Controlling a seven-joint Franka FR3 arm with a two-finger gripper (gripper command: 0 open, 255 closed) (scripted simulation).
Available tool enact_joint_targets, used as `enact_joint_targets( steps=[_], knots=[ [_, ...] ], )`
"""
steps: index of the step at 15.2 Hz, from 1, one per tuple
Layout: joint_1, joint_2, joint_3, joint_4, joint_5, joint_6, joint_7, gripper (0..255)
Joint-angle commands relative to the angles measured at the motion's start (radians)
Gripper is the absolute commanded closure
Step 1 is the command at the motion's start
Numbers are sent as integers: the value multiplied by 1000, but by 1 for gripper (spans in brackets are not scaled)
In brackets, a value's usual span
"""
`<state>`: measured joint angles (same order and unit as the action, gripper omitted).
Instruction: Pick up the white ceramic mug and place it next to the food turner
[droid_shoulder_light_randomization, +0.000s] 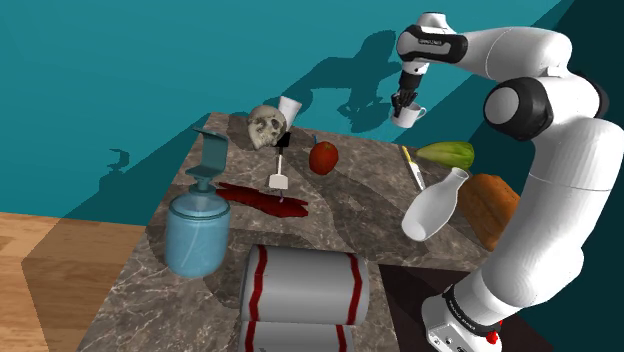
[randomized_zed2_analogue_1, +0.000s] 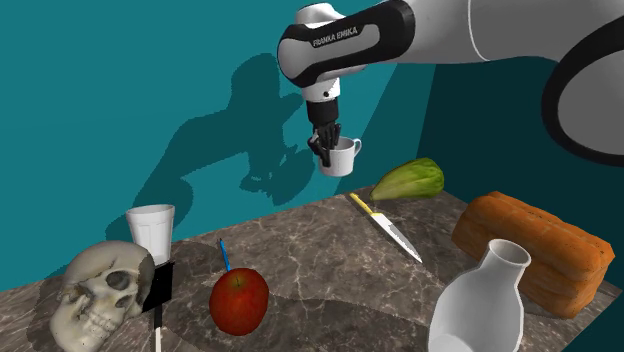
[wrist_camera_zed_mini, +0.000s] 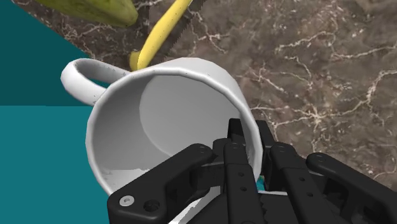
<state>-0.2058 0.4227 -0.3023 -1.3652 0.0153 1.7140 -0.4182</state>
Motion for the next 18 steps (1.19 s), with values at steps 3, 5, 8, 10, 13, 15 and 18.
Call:
enact_joint_targets(
  steps=[3, 5, 8, 10, 13, 15, 18],
  knots=[
    [56, -95, 10, -124, -27, 28, 61, 255],
    [90, -151, 20, -201, -42, 46, 104, 255],
    [136, -228, 40, -301, -63, 67, 171, 255],
    [164, -274, 55, -359, -74, 77, 217, 255],
    [204, -336, 82, -435, -87, 87, 287, 255],
    [229, -372, 103, -479, -92, 92, 334, 255],
    [265, -420, 136, -535, -96, 95, 404, 255]
  ],
)
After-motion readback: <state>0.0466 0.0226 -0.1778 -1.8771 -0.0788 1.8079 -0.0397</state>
